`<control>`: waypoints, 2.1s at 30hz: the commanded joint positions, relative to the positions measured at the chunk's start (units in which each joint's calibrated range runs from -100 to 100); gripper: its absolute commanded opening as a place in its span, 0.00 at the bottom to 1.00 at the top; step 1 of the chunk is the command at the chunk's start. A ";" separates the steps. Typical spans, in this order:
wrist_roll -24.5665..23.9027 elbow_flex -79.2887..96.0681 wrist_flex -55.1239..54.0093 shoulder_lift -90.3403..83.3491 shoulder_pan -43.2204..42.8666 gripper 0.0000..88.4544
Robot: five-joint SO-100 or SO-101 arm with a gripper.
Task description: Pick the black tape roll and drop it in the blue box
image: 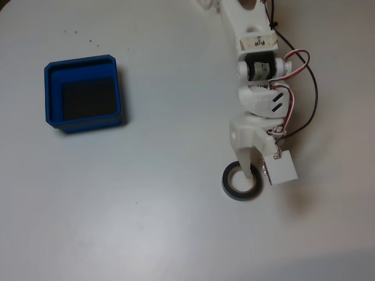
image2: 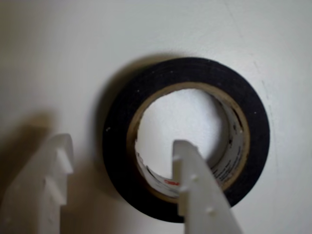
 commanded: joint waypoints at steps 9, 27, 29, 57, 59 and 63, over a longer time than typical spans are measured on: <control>-0.11 -3.13 0.24 1.17 -0.13 0.22; -0.29 -3.13 0.24 4.35 -0.13 0.22; -0.29 -3.13 0.24 4.35 -0.13 0.22; -0.38 -3.22 -0.50 4.43 -0.22 0.03; -0.38 -3.22 -0.50 4.43 -0.22 0.01; -0.38 -3.22 -0.50 4.43 -0.22 0.01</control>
